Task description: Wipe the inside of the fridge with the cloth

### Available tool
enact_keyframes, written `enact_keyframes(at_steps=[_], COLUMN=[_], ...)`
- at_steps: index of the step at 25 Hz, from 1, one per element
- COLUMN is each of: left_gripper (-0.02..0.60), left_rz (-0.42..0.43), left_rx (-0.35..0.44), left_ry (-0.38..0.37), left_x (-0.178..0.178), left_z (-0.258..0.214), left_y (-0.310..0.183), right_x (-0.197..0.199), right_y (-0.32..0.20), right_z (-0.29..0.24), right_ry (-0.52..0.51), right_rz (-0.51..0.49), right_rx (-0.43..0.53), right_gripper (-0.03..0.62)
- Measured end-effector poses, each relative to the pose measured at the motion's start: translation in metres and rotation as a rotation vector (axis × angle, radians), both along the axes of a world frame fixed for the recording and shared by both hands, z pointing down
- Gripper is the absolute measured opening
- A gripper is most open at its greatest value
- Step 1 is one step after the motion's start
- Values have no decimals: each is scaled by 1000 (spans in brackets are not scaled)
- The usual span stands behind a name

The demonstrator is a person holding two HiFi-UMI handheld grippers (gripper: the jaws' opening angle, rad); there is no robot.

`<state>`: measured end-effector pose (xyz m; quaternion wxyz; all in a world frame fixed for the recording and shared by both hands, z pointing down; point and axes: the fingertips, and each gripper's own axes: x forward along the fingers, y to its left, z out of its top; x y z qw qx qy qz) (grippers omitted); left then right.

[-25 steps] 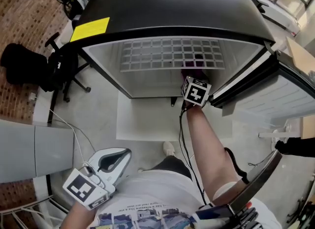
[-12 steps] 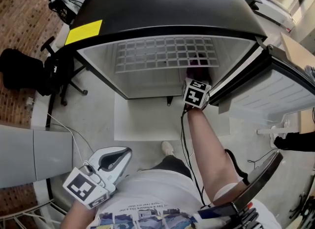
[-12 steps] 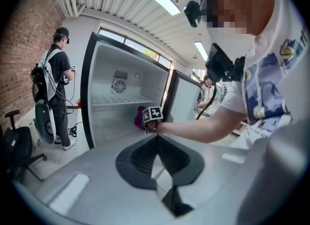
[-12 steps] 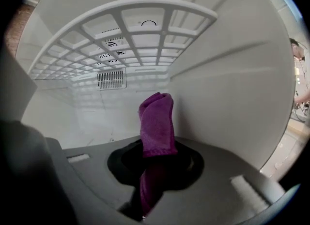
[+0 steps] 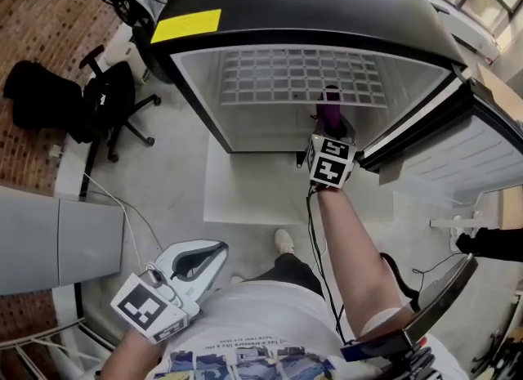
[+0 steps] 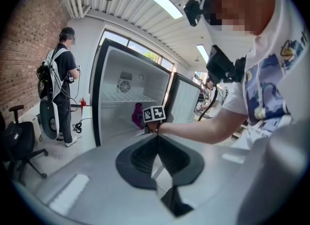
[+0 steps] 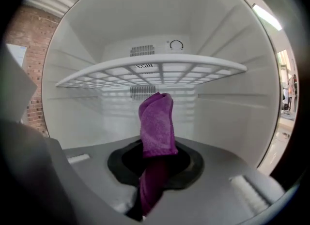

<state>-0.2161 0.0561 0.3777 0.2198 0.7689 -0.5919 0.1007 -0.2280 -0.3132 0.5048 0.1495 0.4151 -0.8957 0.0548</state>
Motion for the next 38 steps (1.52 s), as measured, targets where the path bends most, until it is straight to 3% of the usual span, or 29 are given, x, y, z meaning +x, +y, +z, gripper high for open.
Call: enact_keyframes(at_steps=[12, 19, 28, 38], left_gripper=[6, 6, 6, 6], left_rz=[-121, -192, -210, -148], left_rx=[-2, -46, -70, -64], left_ry=[17, -6, -43, -38], left_x=[-17, -25, -27, -18], left_z=[3, 6, 2, 1], left_y=[62, 94, 102, 79], right_x=[-105, -145, -143, -107], right_y=[108, 147, 153, 116], right_z=[2, 39, 68, 69], right_ry=[-141, -127, -10, 60], right_rz=[-258, -307, -309, -249], right_rx=[-128, -245, -206, -158], right_gripper=[52, 52, 52, 52])
